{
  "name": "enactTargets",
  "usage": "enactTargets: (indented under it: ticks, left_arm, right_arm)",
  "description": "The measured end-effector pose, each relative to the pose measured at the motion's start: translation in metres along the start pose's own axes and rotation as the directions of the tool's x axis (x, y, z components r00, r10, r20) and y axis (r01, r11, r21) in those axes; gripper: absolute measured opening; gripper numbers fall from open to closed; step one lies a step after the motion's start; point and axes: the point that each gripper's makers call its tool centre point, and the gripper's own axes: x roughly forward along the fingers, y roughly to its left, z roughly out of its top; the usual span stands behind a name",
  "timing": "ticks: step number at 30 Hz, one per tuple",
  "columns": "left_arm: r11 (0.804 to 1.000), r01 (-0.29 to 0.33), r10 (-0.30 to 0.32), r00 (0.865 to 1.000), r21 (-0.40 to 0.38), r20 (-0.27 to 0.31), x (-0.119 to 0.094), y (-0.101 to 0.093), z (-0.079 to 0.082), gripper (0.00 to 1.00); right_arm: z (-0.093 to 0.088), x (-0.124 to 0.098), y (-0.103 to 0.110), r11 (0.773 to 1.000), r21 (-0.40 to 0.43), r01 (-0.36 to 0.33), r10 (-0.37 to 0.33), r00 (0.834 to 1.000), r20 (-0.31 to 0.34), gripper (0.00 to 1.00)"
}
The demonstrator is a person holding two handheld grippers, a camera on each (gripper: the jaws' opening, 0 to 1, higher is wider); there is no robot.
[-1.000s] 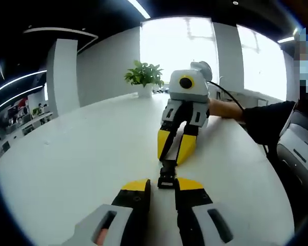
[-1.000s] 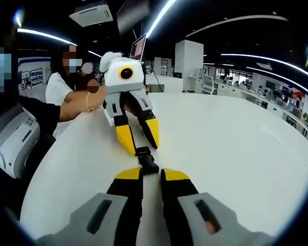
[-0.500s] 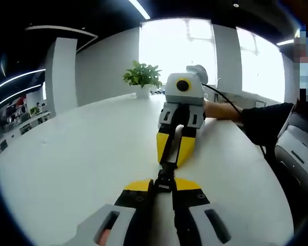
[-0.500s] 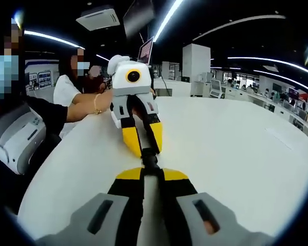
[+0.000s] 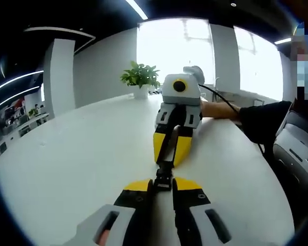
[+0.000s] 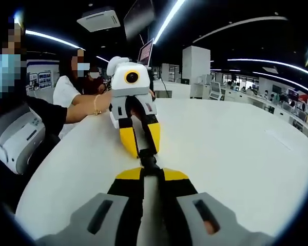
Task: Snap the two parts of the plastic buckle together until the buckle closes and remains connected.
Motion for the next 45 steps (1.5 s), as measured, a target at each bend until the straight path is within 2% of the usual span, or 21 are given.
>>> enactTargets:
  ticks: [15, 34, 45]
  left_arm:
    - [1.0, 0.013, -0.013, 1.0, -0.003, 0.001, -0.0008, -0.0039, -0.0001, 0.13]
    - [0.999, -0.002, 0.002, 1.0, 0.038, 0.007, -0.0009, -0.0018, 0.0004, 0.12]
    - [0.999, 0.02, -0.02, 1.0, 0.037, 0.018, 0.0004, -0.003, 0.0002, 0.12]
  right_arm:
    - [0.0006, 0.0007, 0.0001, 1.0, -0.017, 0.007, -0.007, 1.0, 0.011, 0.12]
    - [0.0004, 0.0002, -0.0032, 1.0, -0.018, 0.024, -0.024, 1.0, 0.017, 0.1]
    - [0.0009, 0.0036, -0.0057, 1.0, -0.011, -0.027, 0.027, 0.999, 0.033, 0.12]
